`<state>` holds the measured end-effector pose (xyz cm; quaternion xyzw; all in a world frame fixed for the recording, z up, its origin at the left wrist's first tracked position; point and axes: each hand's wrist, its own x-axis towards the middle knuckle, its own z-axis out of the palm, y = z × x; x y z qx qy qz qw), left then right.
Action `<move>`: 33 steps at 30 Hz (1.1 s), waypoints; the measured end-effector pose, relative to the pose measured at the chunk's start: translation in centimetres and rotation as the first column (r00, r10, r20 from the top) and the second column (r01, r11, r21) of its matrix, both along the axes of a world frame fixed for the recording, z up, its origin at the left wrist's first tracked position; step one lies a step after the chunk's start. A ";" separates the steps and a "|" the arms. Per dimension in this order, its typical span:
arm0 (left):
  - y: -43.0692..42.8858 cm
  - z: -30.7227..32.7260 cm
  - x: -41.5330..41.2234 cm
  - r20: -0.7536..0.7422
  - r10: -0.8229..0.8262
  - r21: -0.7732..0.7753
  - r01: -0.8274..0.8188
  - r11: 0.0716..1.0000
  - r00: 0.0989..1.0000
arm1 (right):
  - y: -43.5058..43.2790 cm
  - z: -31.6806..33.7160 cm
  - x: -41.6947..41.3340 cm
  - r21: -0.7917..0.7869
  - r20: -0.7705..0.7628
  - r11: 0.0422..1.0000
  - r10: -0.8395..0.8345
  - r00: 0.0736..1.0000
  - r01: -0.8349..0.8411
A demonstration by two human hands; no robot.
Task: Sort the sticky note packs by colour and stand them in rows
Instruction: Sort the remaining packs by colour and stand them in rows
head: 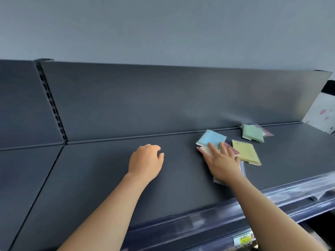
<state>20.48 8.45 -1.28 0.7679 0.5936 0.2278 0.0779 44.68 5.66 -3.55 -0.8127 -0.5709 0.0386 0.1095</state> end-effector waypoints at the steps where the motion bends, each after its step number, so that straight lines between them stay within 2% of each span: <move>1: 0.1 -0.1 0.9 0.003 0.003 -0.006 -0.003 1.000 1.000 | 0.2 -0.1 0.1 0.018 0.003 0.999 0.031 1.000 -0.031; 3: 0.2 -0.1 2.4 0.002 0.006 -0.020 -0.006 1.000 1.000 | 0.8 -0.1 0.1 0.036 -0.044 0.992 0.125 0.991 -0.123; 5: 0.3 -0.1 3.9 0.009 0.004 -0.023 -0.004 1.000 1.000 | 1.3 0.2 0.5 0.129 -0.171 0.966 0.244 0.955 -0.224; 6: 0.4 -0.1 4.6 0.016 -0.003 -0.019 0.004 1.000 1.000 | 1.5 0.5 1.1 0.216 -0.226 0.948 0.283 0.932 -0.235; 8: 0.6 -0.1 6.0 0.028 -0.039 -0.007 0.040 0.999 0.999 | 1.7 0.8 3.2 0.315 -0.210 0.934 0.240 0.948 -0.167; 9: 0.7 -0.1 6.6 0.023 -0.066 -0.009 0.066 0.998 0.998 | 1.7 0.7 4.7 0.283 -0.169 0.953 0.160 0.972 -0.108; 11: 0.7 -0.1 8.1 -0.019 -0.128 -0.044 0.127 0.991 0.992 | 1.3 0.2 7.4 0.094 -0.102 0.995 -0.011 0.995 0.020; 13: 0.6 -0.1 9.5 -0.083 -0.177 -0.117 0.167 0.979 0.981 | 1.0 -0.6 8.6 -0.036 -0.072 0.999 -0.037 0.997 0.034; 18: 1.1 -0.7 11.6 -0.199 -0.209 -0.253 0.156 0.955 0.957 | 1.6 -0.5 7.5 -0.009 -0.114 0.995 0.097 0.989 -0.099; 24: 2.9 -0.7 11.2 -0.220 -0.143 -0.182 0.104 0.978 0.965 | 2.8 0.2 7.2 0.060 -0.187 0.981 0.191 0.964 -0.183; 28: 3.7 -0.3 12.6 -0.221 -0.170 -0.164 0.136 0.977 0.960 | 4.7 0.4 9.9 0.128 -0.078 0.989 0.086 0.993 -0.075; 33: 5.3 -1.1 14.9 -0.179 -0.128 -0.109 0.110 0.988 0.976 | 6.5 -0.4 15.2 0.052 0.047 0.996 -0.068 0.997 0.066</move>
